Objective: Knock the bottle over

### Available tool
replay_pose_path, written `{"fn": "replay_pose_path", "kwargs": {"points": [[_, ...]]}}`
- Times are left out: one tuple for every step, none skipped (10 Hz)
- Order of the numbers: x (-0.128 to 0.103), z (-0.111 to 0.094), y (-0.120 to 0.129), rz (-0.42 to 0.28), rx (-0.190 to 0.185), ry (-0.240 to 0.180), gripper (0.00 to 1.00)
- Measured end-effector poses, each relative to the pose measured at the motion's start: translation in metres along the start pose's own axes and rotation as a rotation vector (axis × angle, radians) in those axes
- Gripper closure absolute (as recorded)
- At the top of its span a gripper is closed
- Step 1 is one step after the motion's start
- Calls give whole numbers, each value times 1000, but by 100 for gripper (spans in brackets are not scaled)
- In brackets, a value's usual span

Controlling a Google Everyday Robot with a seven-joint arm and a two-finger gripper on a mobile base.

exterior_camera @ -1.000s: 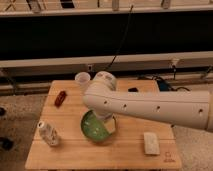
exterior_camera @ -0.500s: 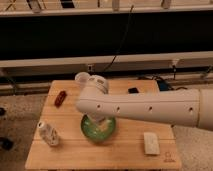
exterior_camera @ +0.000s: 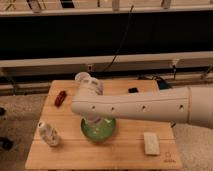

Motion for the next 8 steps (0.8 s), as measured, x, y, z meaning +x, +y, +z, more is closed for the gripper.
{"fn": "replay_pose_path", "kwargs": {"points": [[-6,2,0,-16,1,-7,99],[-11,3,2,-26,3,-15,99],[-11,6,8,-32,3,-22,99],[-11,8,13,-37,0,-26,99],[-14,10,16,-52,-1,-38,99],[-18,13,19,-61,-4,-44,99],[-26,15,22,-73,-6,-54,99],[-37,18,24,-90,-9,-66,99]]}}
